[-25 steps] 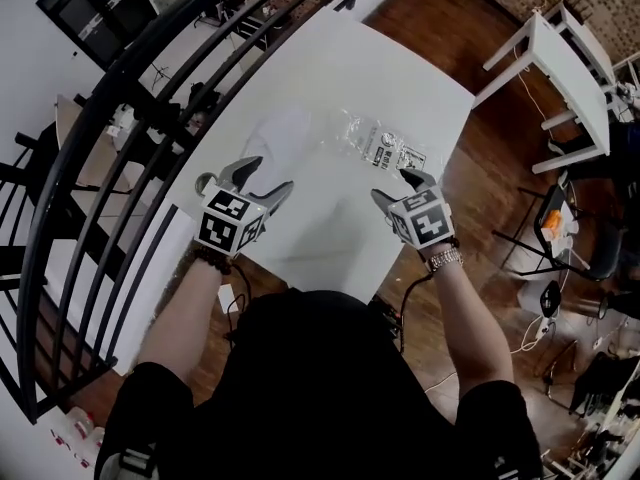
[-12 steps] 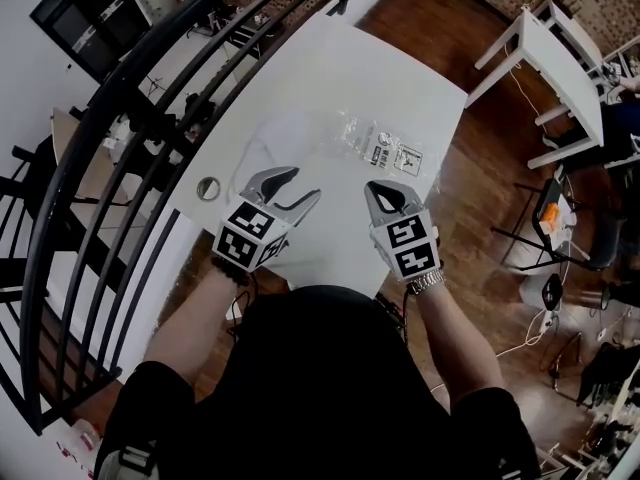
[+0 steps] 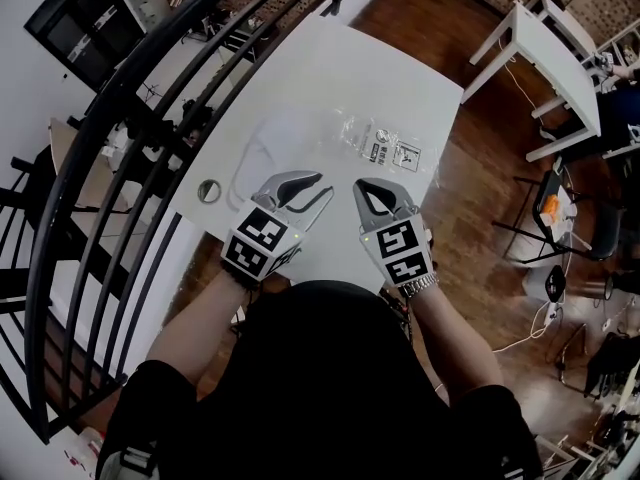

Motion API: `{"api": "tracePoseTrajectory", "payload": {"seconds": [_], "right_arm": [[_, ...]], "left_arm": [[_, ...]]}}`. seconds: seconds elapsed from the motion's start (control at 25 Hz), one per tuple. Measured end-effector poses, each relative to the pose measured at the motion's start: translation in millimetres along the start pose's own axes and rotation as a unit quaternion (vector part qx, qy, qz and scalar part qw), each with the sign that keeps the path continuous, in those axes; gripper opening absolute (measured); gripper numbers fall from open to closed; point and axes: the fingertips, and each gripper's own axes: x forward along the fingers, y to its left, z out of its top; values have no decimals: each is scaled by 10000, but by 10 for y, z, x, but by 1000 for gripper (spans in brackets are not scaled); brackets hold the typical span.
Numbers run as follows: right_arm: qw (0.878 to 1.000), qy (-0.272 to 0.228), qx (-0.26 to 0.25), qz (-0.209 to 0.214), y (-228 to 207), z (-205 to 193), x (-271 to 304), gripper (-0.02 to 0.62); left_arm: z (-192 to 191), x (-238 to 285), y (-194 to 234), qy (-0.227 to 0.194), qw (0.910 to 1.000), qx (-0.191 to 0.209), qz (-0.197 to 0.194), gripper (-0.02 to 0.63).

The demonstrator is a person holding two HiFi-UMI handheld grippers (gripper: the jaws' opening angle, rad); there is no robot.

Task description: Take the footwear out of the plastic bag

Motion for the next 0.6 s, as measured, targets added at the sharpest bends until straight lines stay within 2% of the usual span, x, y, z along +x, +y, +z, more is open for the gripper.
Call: {"api": "tracePoseTrajectory", "payload": {"seconds": [0.28,0.6], "right_arm": [[9998,-203,16,-68,38,137,-69,-8],[9995,-294,26,-69,108,185,-98,-8]], "left_arm": [[57,-7,-56,-139,9995,275,-15,15],[60,-11,-74,-87,9992,392,25,15]]}}
